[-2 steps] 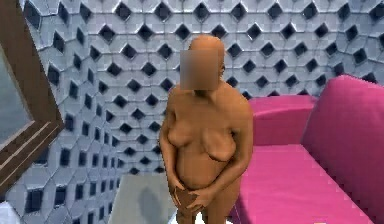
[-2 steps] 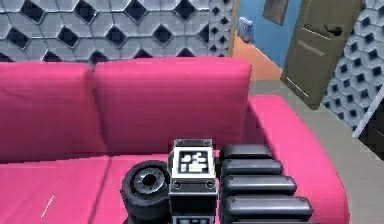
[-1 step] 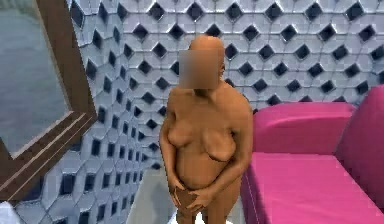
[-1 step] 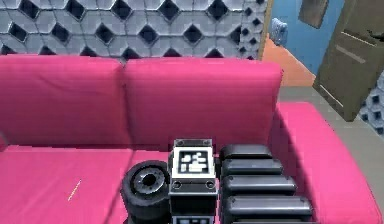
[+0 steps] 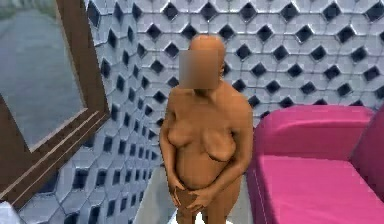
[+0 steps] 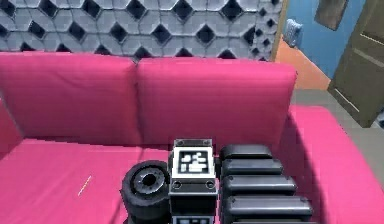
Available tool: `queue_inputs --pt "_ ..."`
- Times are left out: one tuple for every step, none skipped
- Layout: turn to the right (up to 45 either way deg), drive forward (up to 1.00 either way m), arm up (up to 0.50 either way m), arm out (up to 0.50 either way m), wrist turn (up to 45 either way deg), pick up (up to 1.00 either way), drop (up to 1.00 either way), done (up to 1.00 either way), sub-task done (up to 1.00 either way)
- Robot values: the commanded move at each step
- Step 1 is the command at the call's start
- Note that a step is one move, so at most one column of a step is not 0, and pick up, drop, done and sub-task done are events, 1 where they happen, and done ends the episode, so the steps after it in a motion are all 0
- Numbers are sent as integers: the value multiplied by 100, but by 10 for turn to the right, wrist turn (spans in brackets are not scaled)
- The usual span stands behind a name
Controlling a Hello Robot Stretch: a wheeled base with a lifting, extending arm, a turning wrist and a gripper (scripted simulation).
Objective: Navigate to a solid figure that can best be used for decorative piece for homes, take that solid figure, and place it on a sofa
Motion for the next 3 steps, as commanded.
queue_inputs --pt "0 35 0 0 0 0 0 0 0" --pt "450 0 0 0 0 0 0 0 0" --pt "450 0 0 0 0 0 0 0 0"
